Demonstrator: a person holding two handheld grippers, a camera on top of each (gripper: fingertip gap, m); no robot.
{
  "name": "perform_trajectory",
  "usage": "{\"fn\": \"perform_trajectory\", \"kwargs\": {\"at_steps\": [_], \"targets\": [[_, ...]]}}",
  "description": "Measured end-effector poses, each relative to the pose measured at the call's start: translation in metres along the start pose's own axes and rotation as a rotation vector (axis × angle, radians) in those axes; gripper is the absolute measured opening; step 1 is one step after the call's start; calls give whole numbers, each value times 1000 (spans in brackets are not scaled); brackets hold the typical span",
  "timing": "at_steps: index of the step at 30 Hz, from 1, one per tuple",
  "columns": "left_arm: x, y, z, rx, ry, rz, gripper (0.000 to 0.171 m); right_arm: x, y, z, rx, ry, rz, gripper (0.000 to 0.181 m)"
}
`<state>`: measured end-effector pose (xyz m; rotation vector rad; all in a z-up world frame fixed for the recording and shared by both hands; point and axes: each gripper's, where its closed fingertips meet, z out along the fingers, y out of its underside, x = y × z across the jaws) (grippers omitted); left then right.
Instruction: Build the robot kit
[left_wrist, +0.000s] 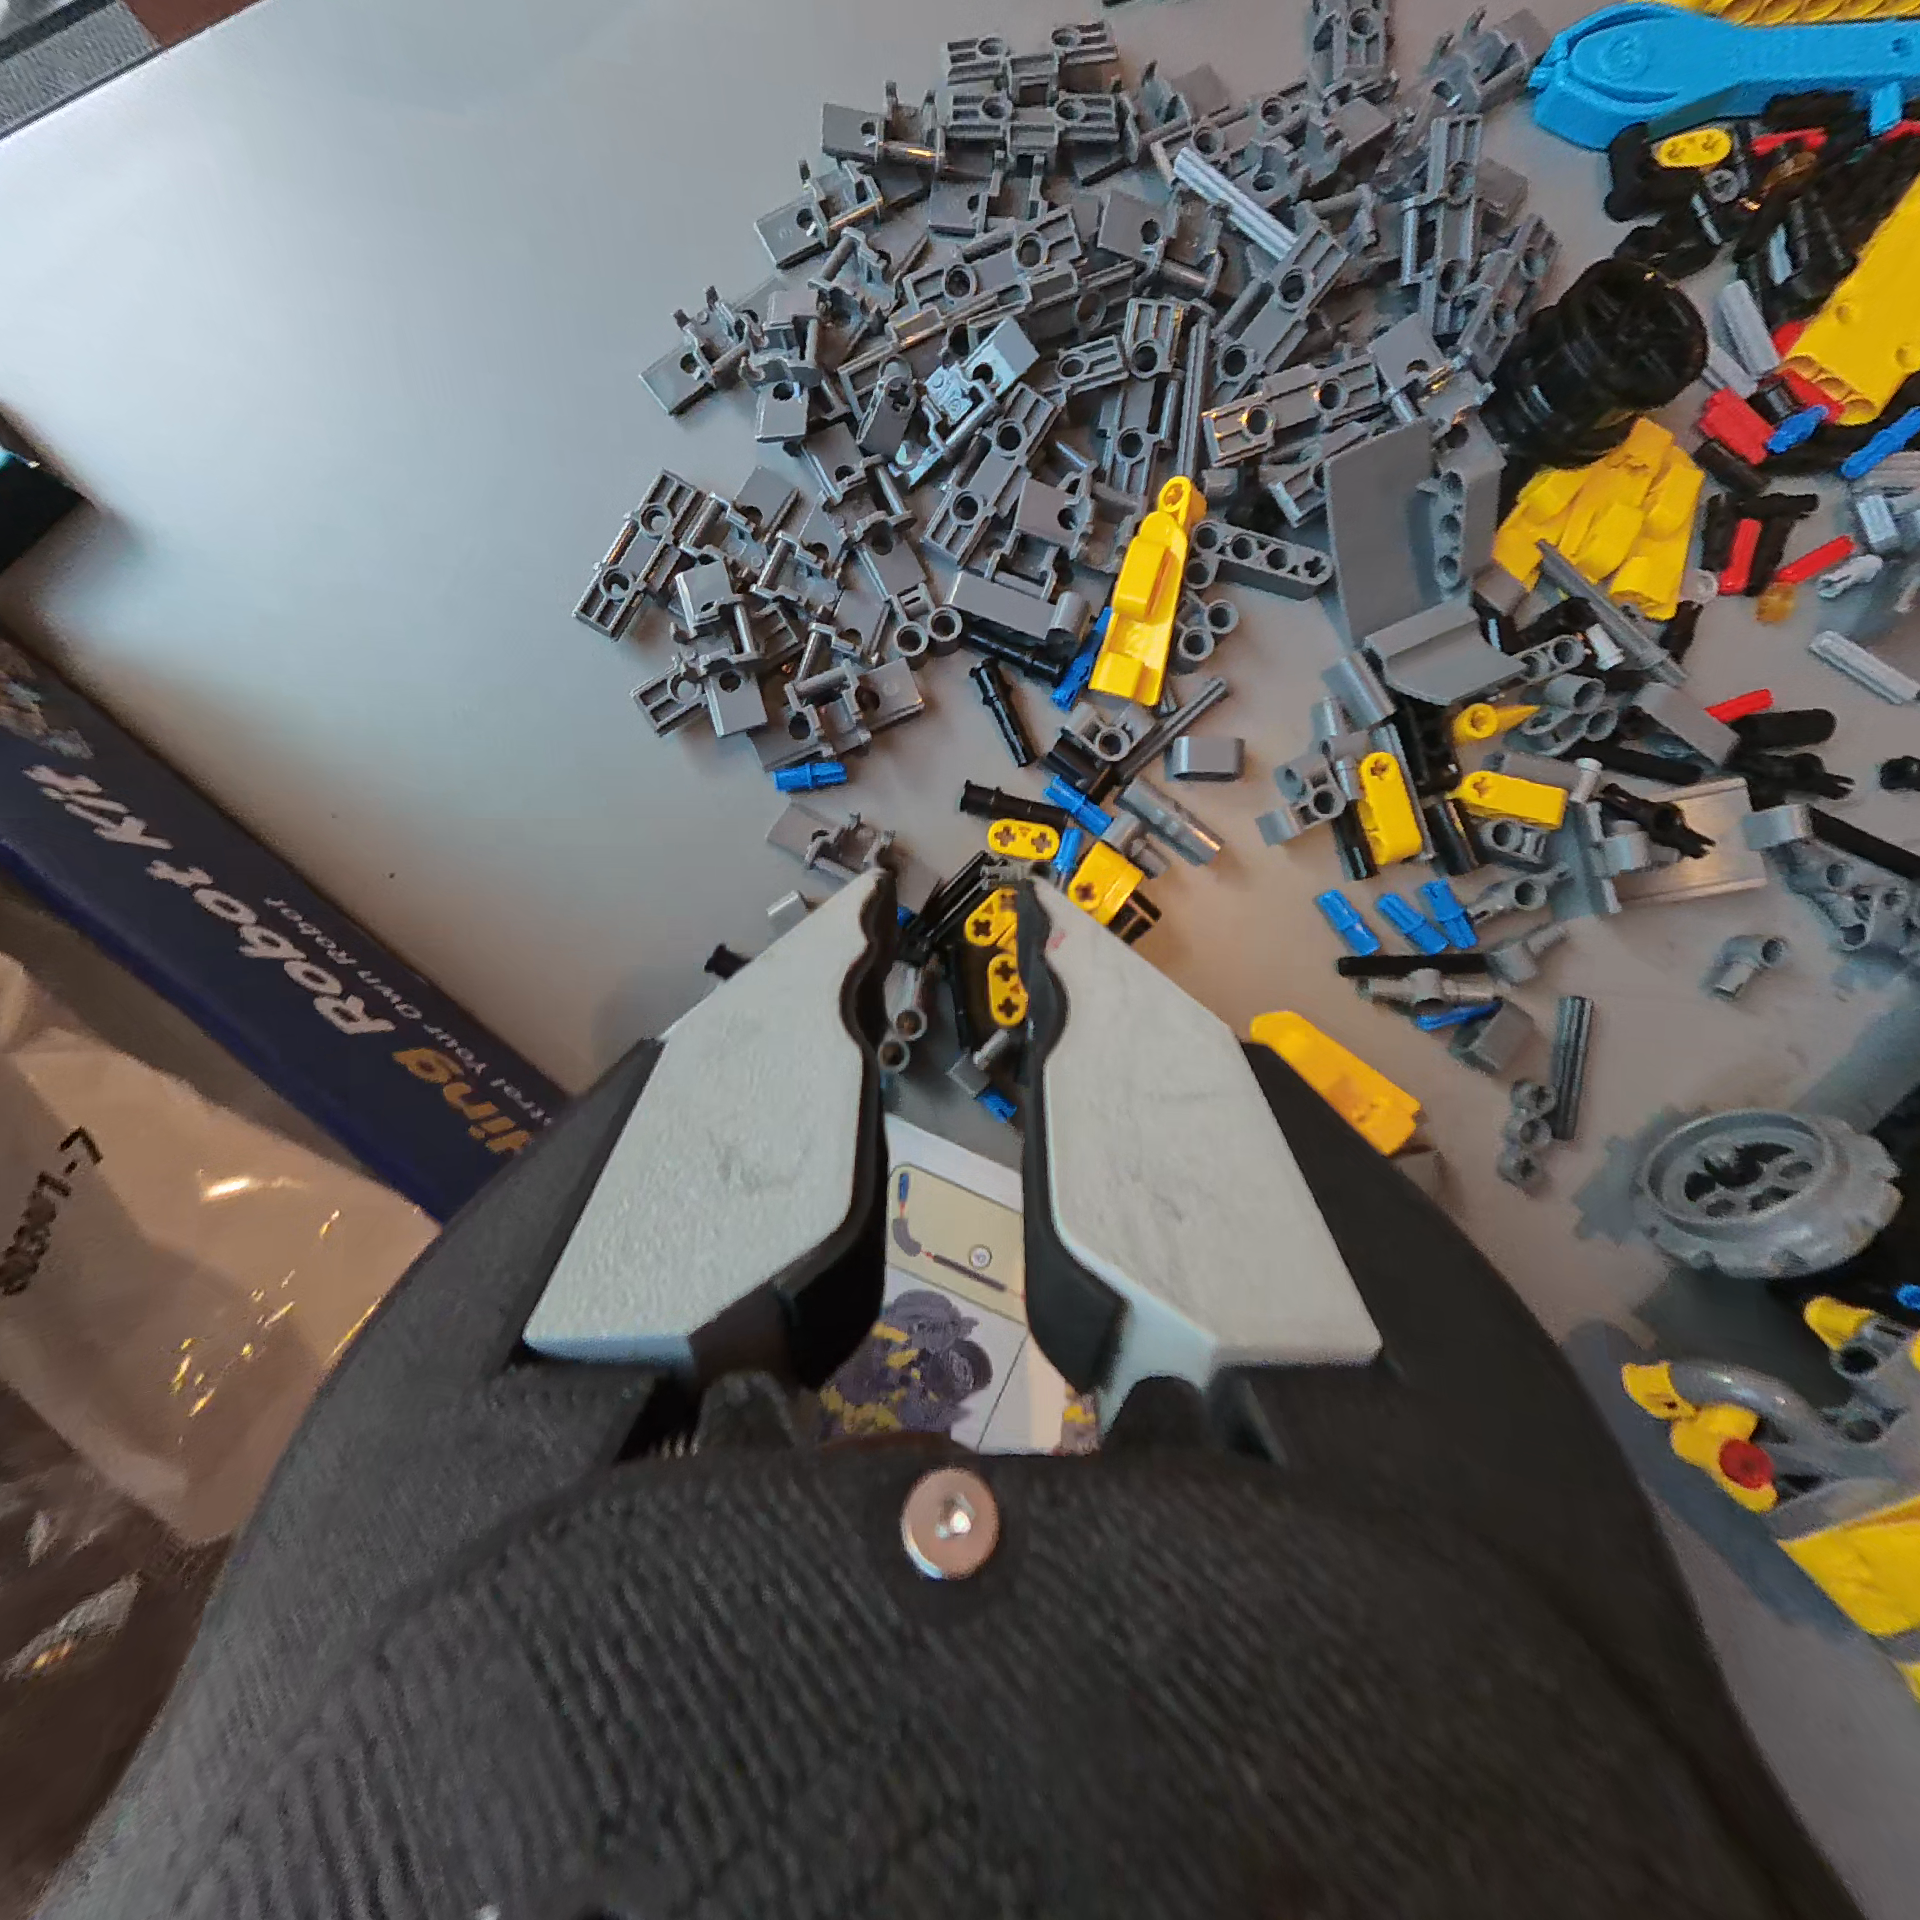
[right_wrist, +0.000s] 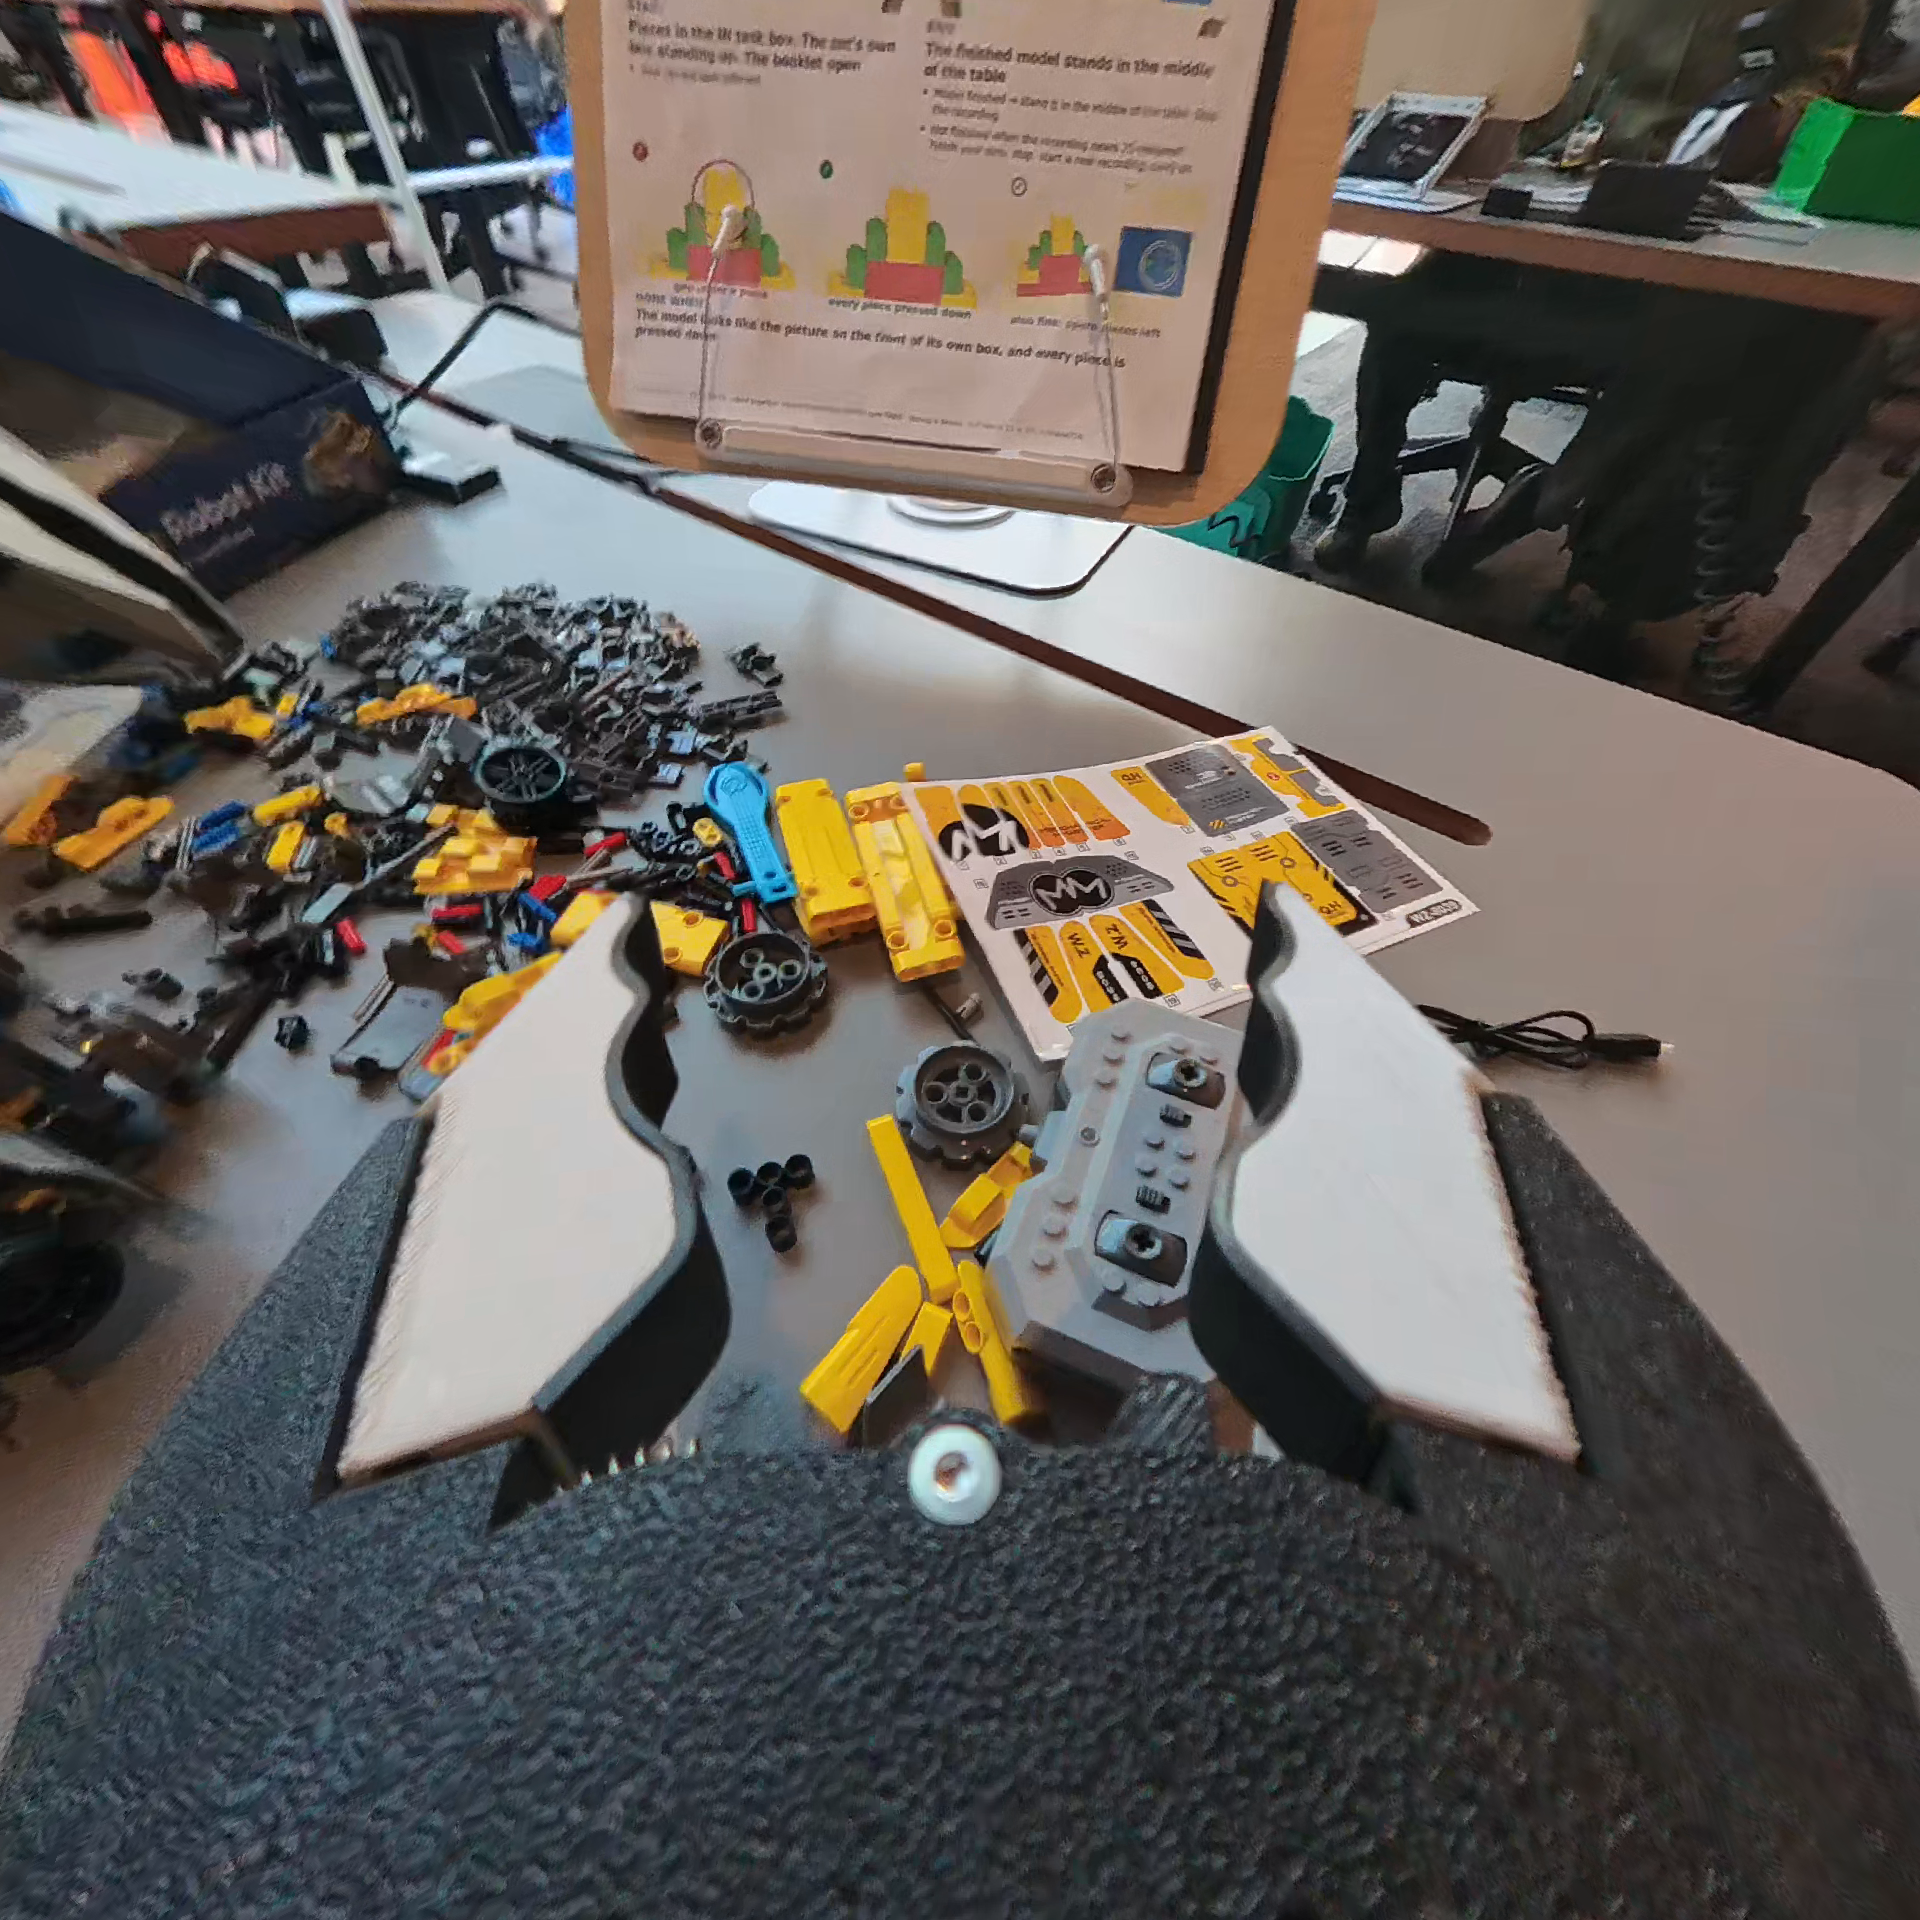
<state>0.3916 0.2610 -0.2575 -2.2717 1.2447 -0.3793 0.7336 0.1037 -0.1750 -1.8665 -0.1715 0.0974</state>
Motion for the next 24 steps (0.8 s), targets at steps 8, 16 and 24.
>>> {"fn": "perform_trajectory", "kwargs": {"at_steps": [8, 16, 24], "targets": [[0, 18, -21, -13, -7, 17, 20, -22, -10, -19, 28, -32, -102, 0], [-6, 34, -37, -11, -26, -10, 20, -28, -4, -15, 28, -61, -111, 0], [-10, 38, -31, -29, -36, -15, 18, -15, 11, -5, -40, -37, 3, 94]]}}
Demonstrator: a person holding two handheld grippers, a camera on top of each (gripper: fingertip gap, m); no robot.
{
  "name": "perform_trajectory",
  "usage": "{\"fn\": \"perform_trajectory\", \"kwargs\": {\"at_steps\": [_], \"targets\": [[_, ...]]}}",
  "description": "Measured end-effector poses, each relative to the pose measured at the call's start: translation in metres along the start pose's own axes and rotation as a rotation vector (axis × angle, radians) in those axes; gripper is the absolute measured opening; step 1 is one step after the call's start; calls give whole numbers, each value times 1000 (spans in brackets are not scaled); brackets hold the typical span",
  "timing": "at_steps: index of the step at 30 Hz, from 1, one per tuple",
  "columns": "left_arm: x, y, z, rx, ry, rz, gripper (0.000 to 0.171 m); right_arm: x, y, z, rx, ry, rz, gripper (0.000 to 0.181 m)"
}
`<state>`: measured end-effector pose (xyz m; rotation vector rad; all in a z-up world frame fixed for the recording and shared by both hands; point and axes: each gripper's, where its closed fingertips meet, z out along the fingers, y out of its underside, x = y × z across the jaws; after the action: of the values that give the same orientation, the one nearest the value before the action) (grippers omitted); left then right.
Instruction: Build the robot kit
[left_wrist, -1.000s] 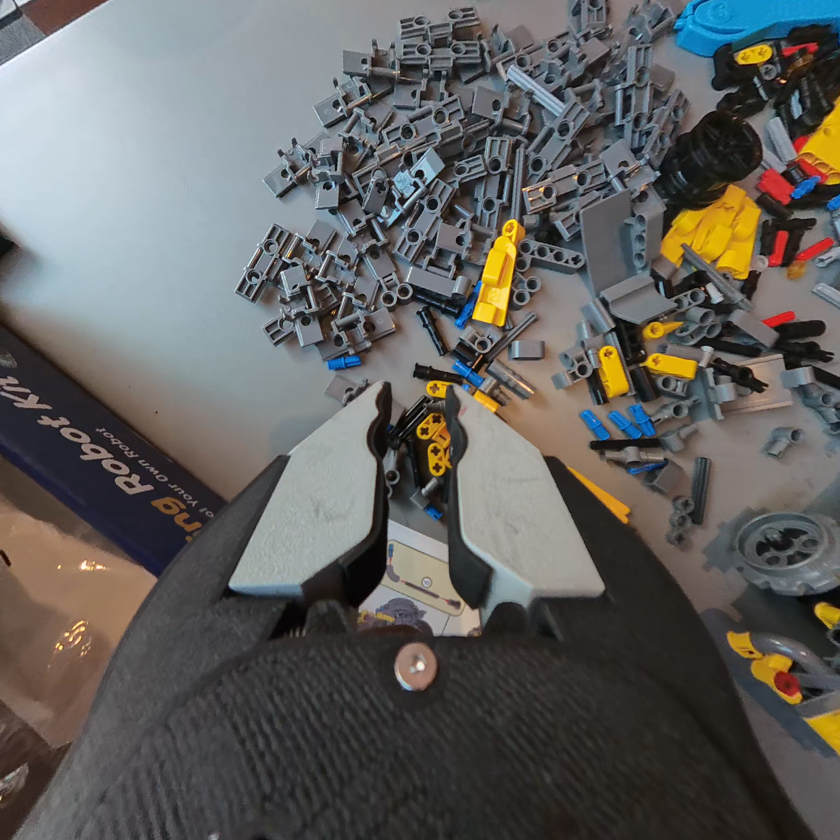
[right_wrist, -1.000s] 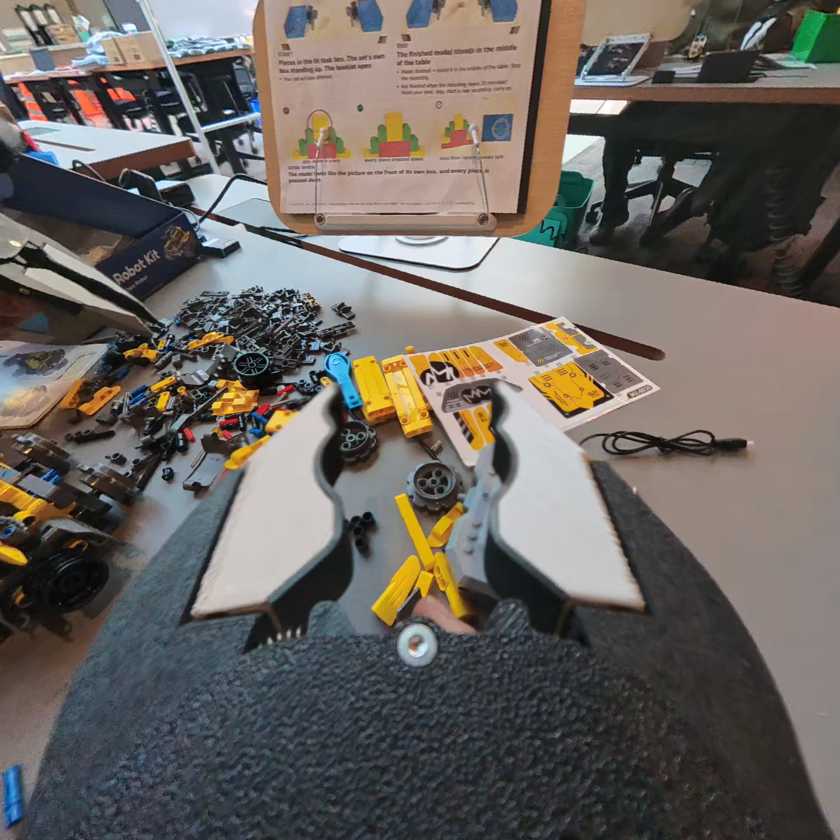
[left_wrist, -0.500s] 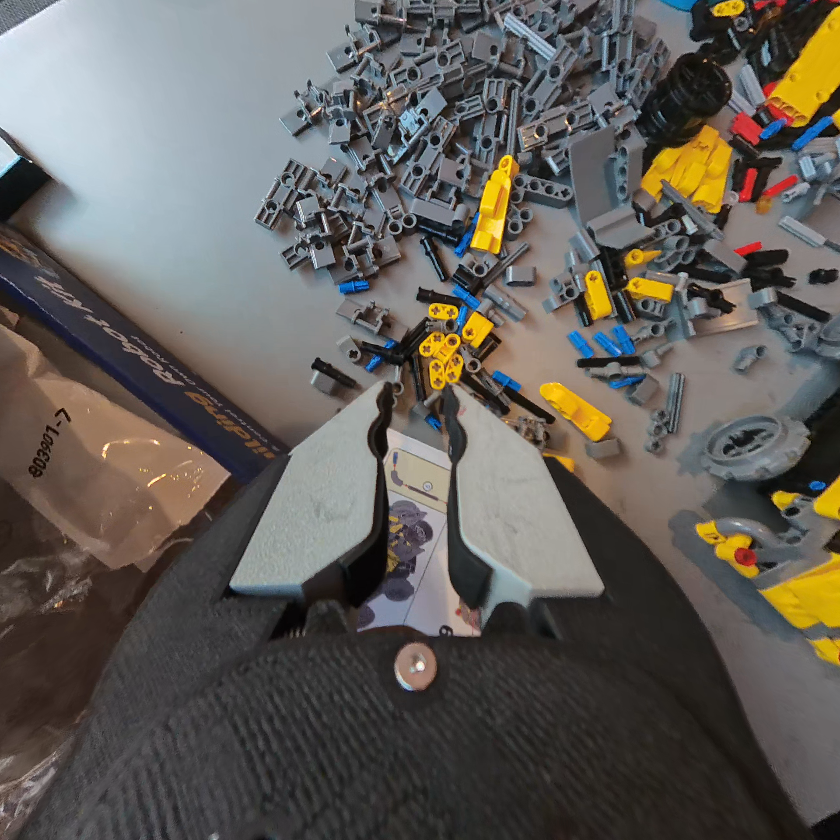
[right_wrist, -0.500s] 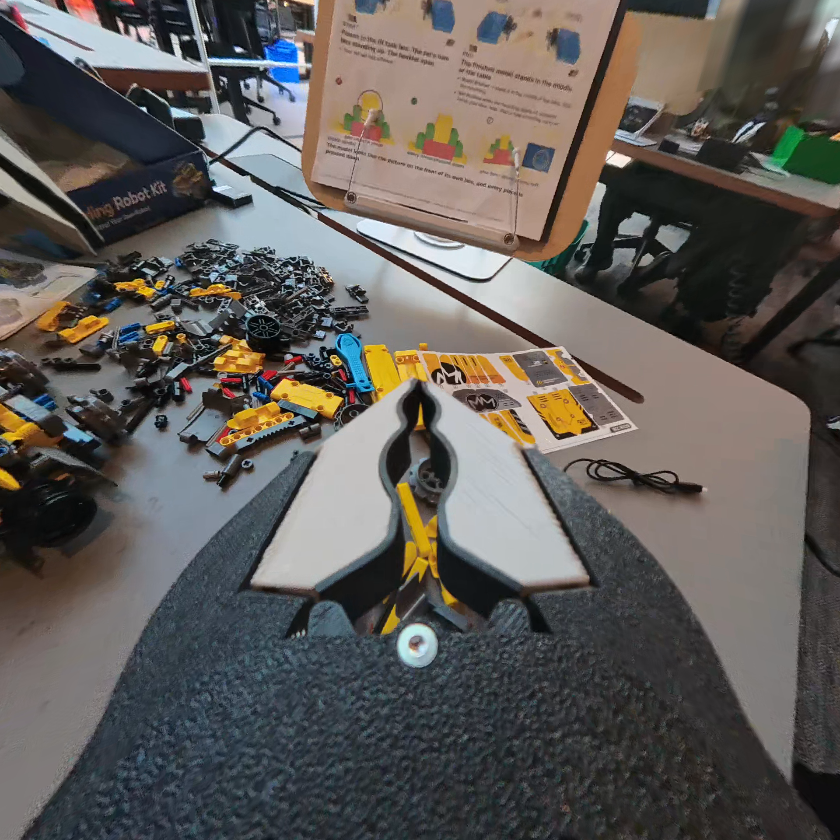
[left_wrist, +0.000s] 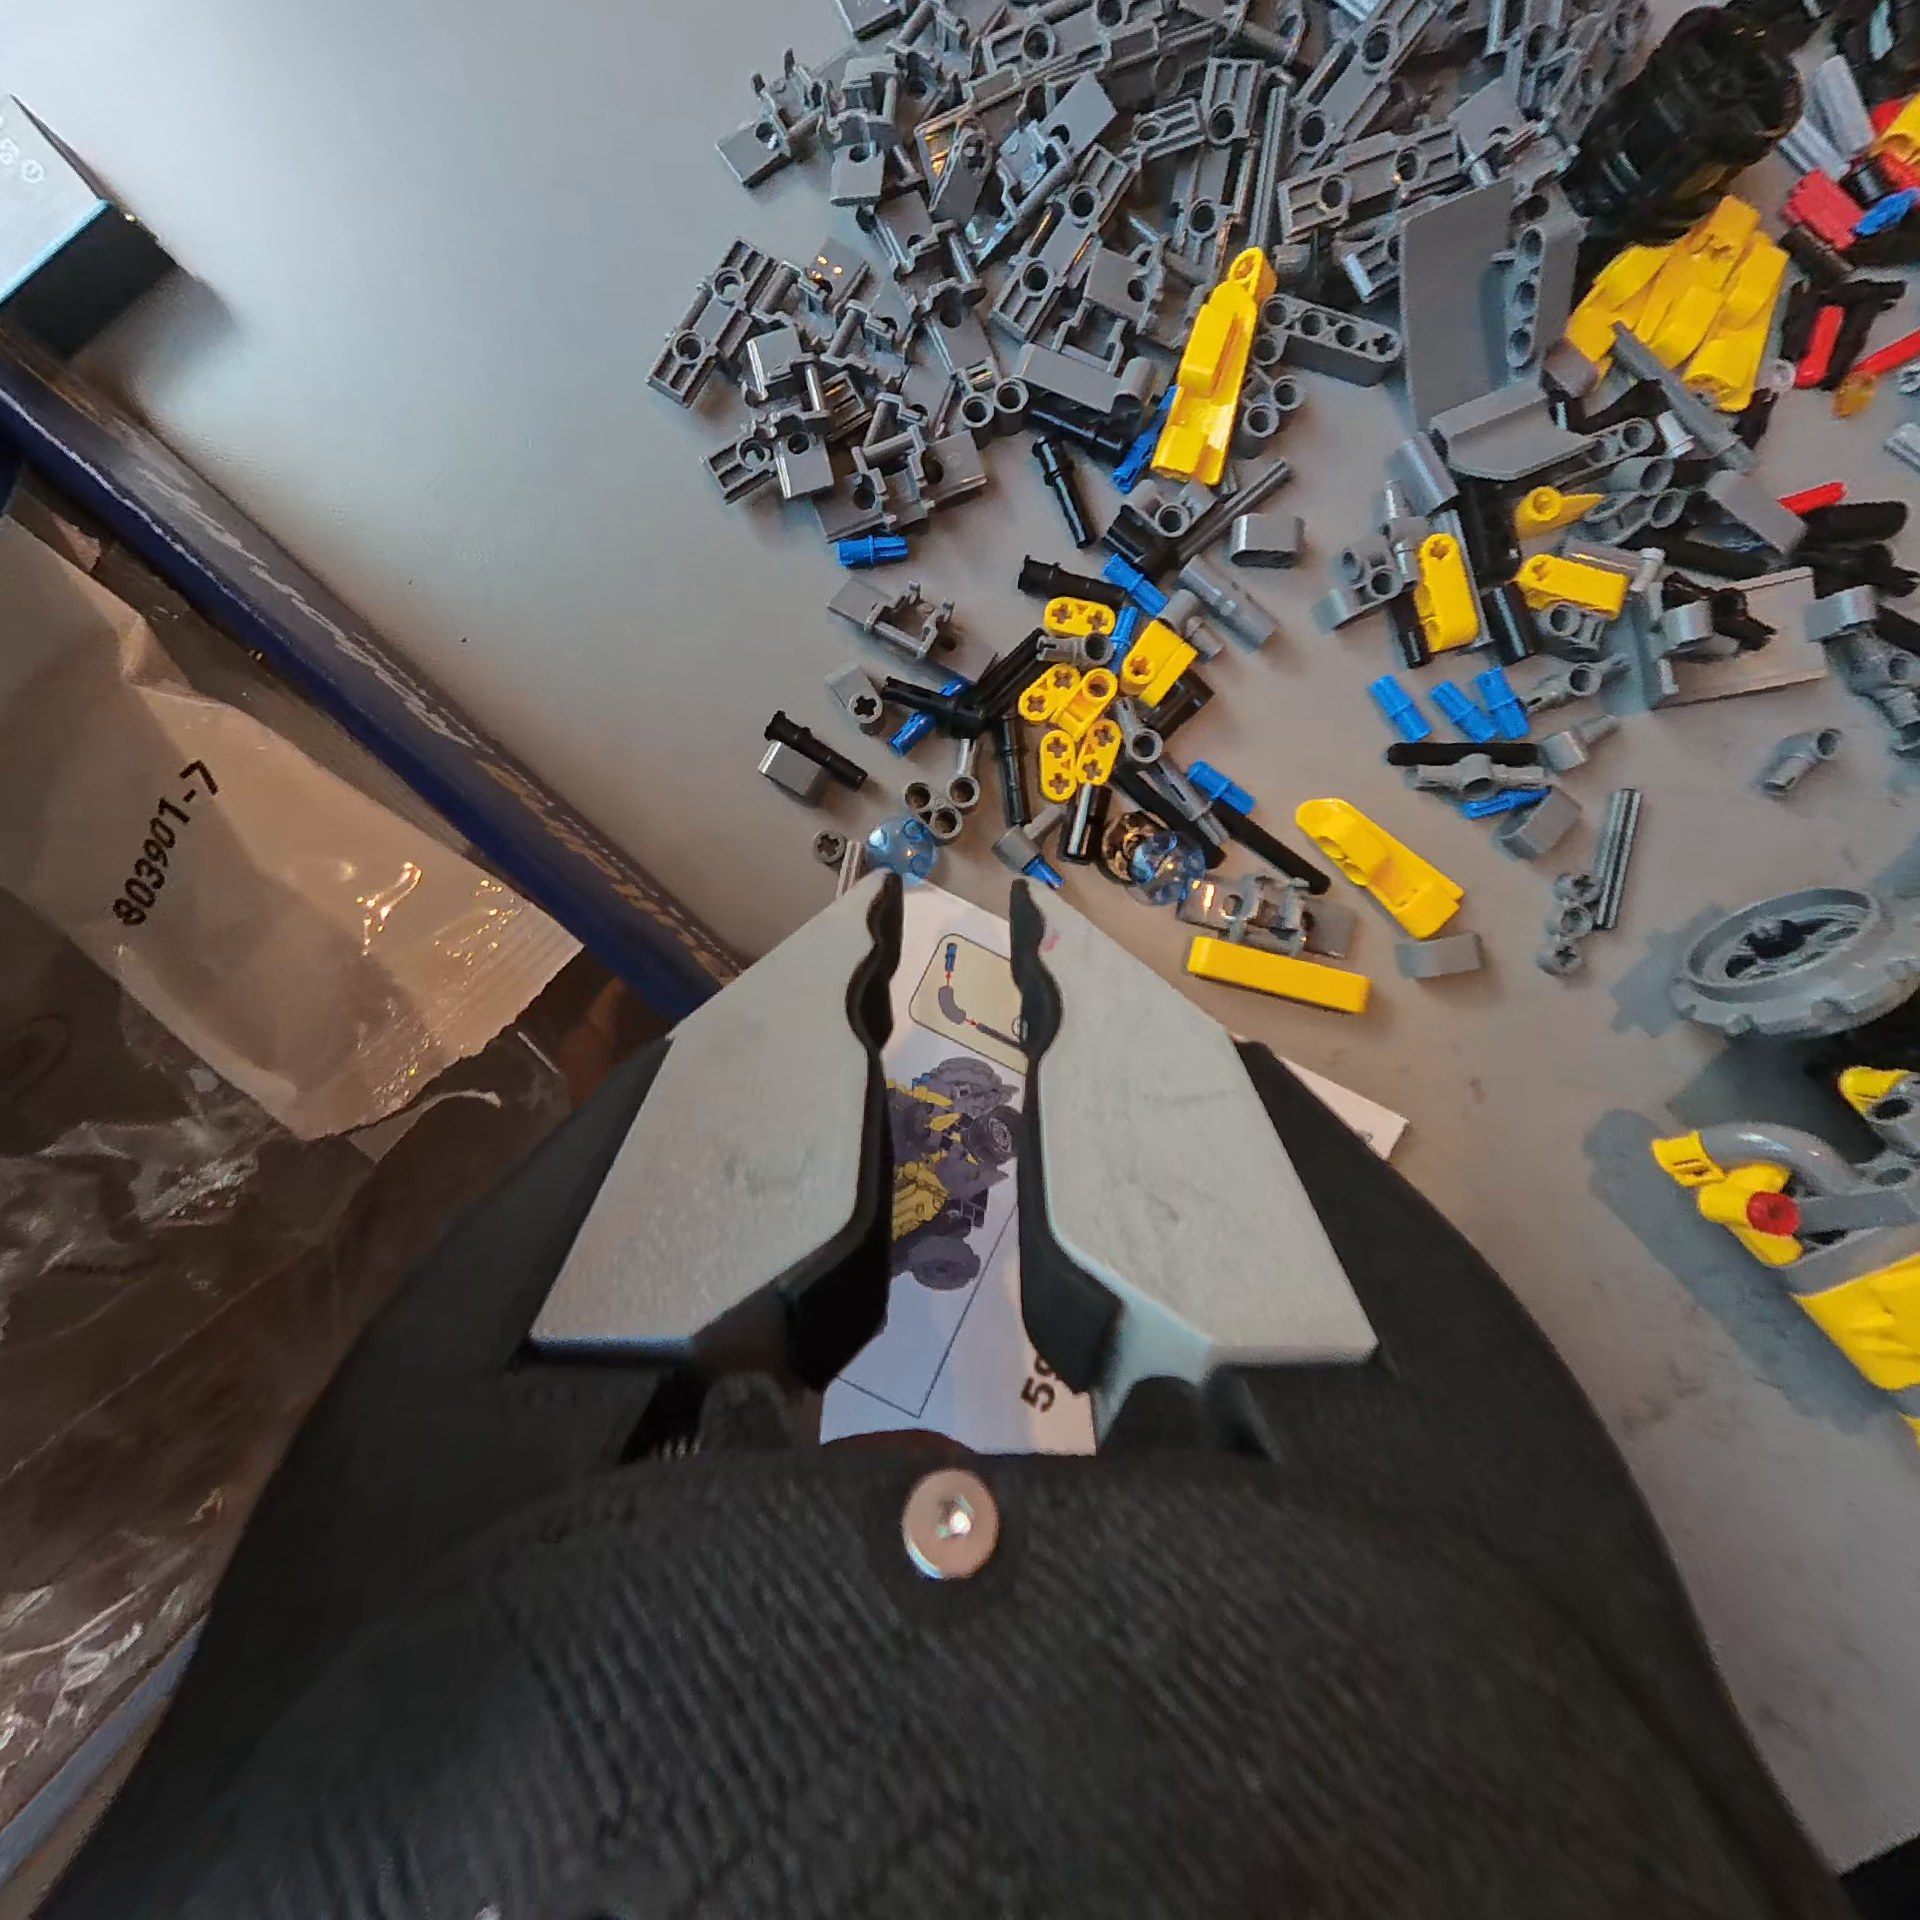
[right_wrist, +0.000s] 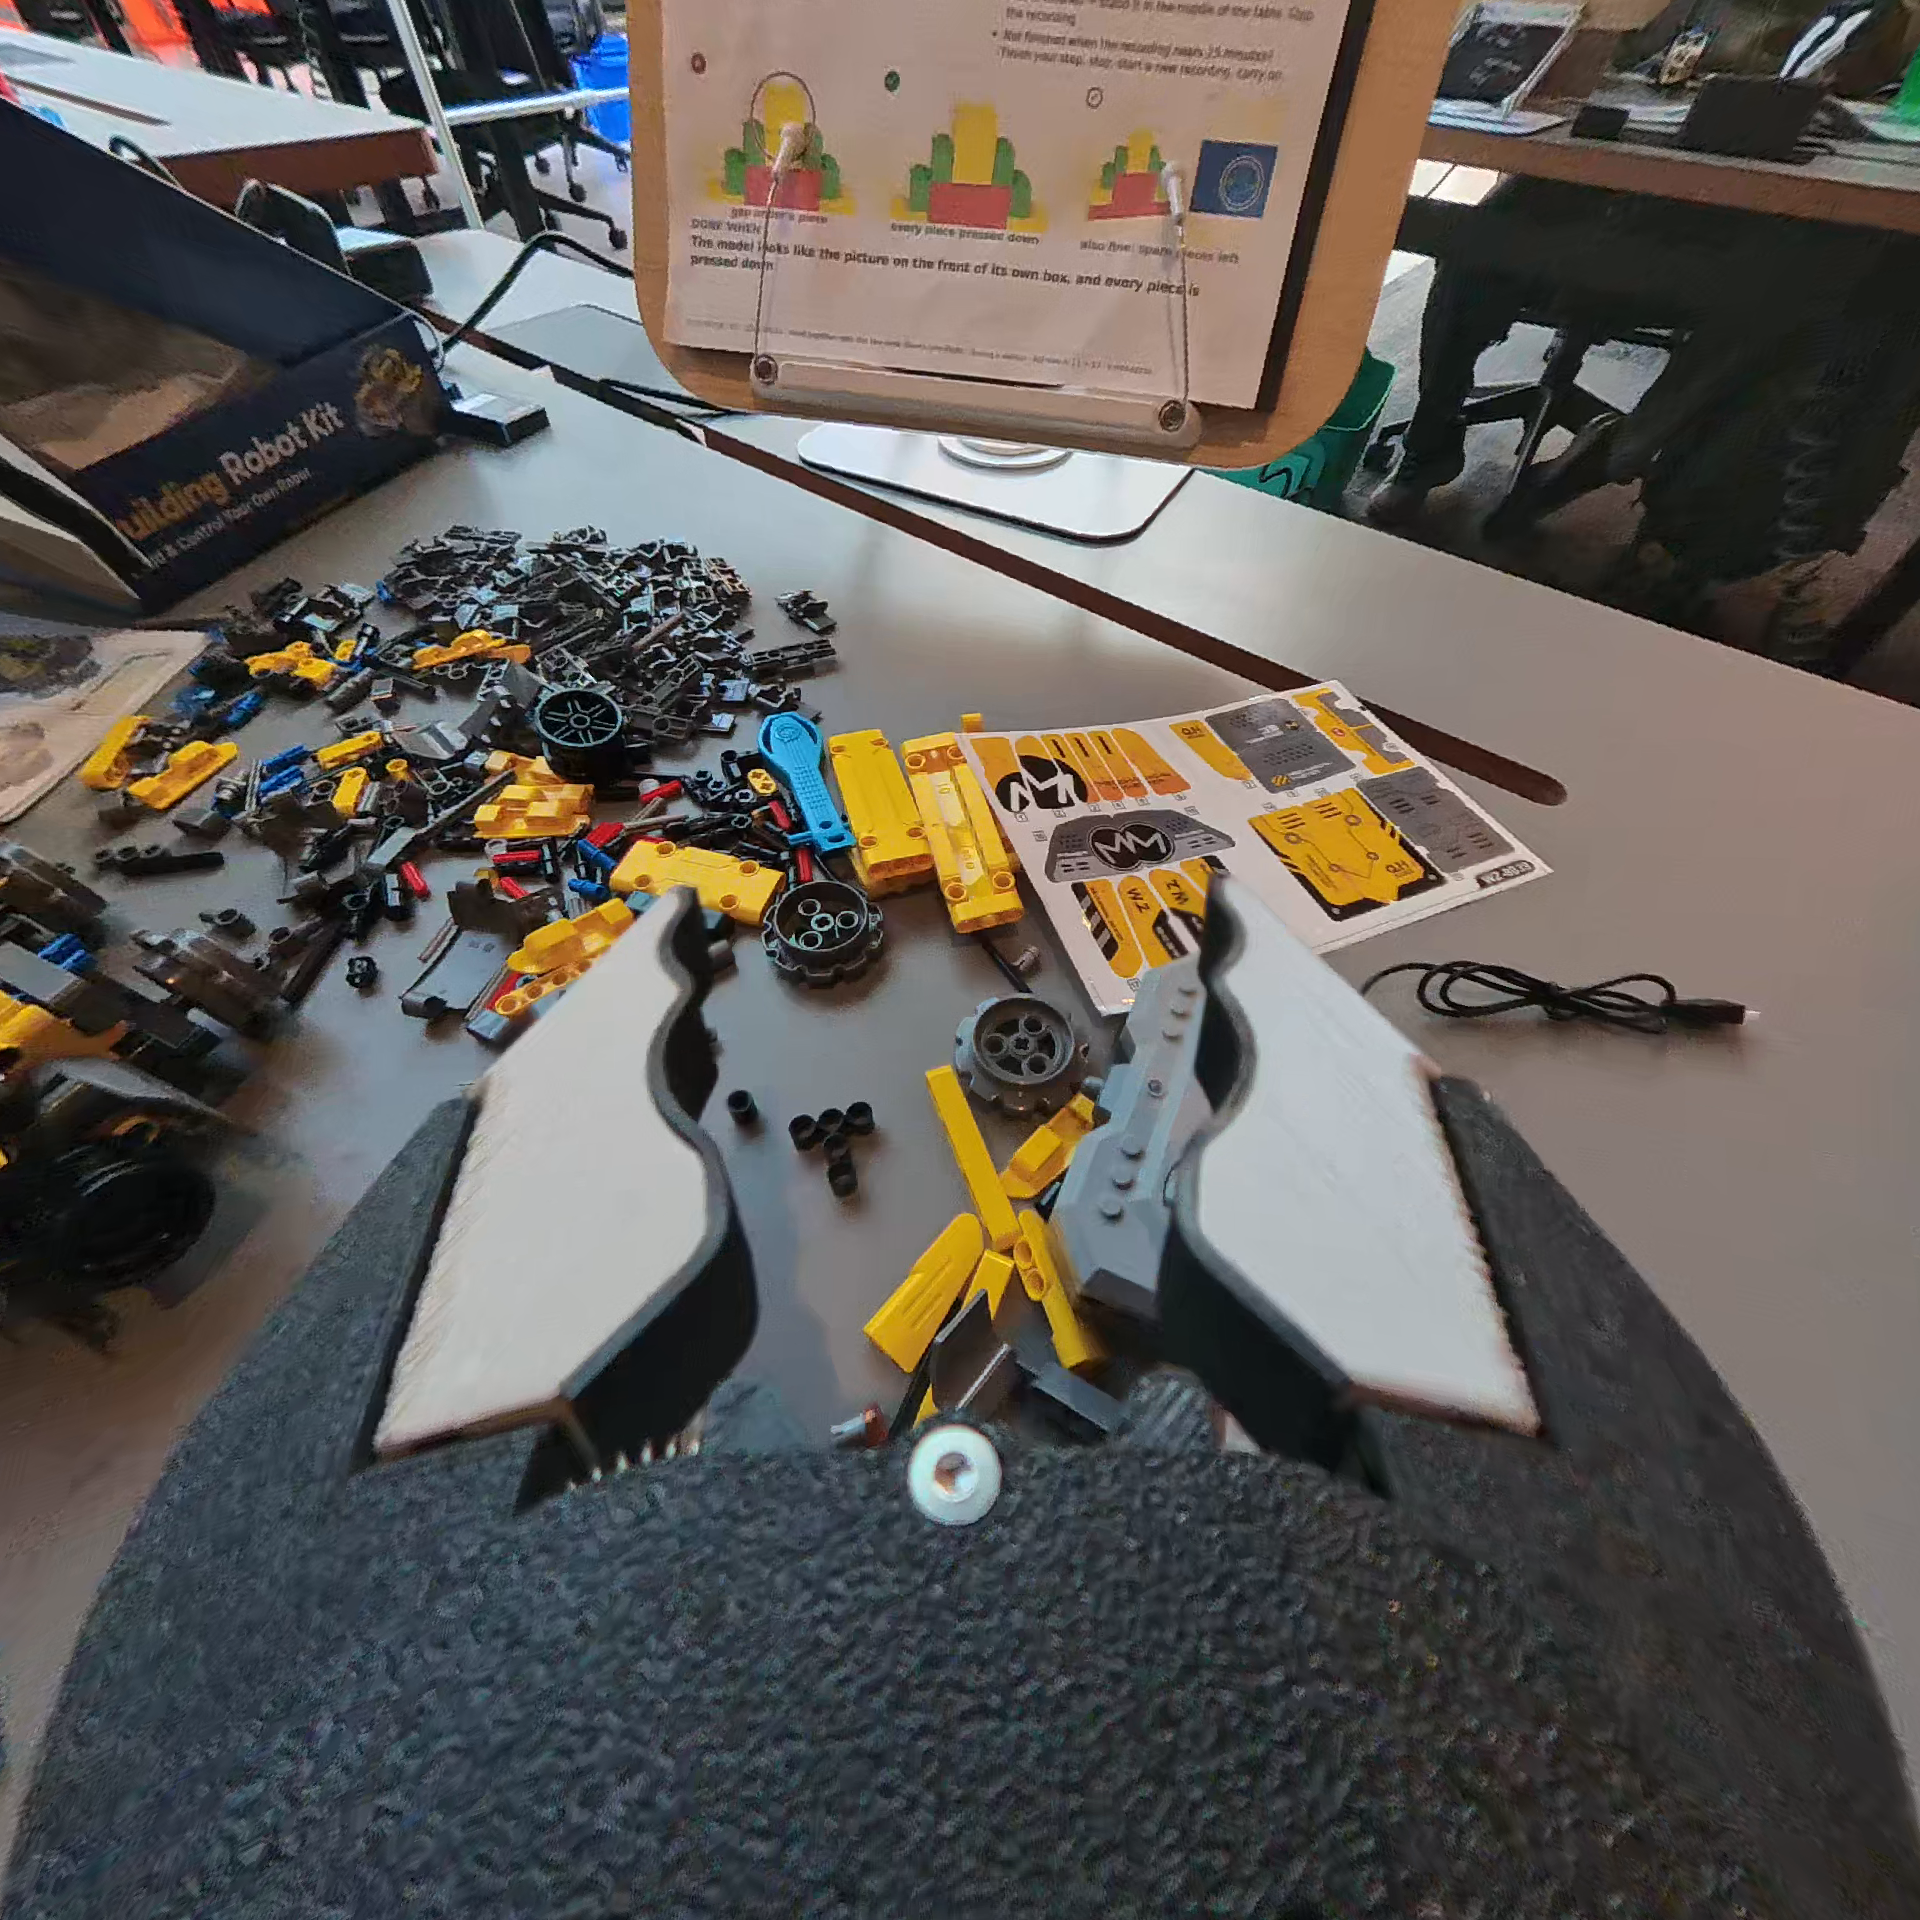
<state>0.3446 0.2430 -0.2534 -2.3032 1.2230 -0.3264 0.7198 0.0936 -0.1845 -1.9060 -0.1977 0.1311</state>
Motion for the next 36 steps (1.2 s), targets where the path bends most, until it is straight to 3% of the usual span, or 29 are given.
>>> {"fn": "perform_trajectory", "kwargs": {"at_steps": [1, 4, 6, 7, 16, 21, 30, 36], "targets": [[0, -1, 2, -1, -1, 6, 17, -2, -1, 0, 5, -2, -2, 102], [-2, -7, 7, 4, -25, 41, 14, -6, -7, -2, 41, -16, -10, 92], [-7, -14, 13, 3, -41, 76, 13, -14, -6, -4, 33, -70, -22, 49], [-7, -18, 16, -6, -36, 101, 13, -14, -8, -5, 45, -66, -30, 38], [-17, -17, 41, -211, -58, 338, 6, -13, -5, -2, 28, -45, -75, 52], [-14, -15, 44, -278, -14, 352, 20, -13, -5, -1, 27, -21, -116, 52], [-15, -15, 47, -293, -6, 439, 3, -15, -4, 1, 21, -20, -126, 51], [-15, -14, 47, -302, 7, 469, 2, -15, -4, 2, 22, -23, -122, 51]]}}
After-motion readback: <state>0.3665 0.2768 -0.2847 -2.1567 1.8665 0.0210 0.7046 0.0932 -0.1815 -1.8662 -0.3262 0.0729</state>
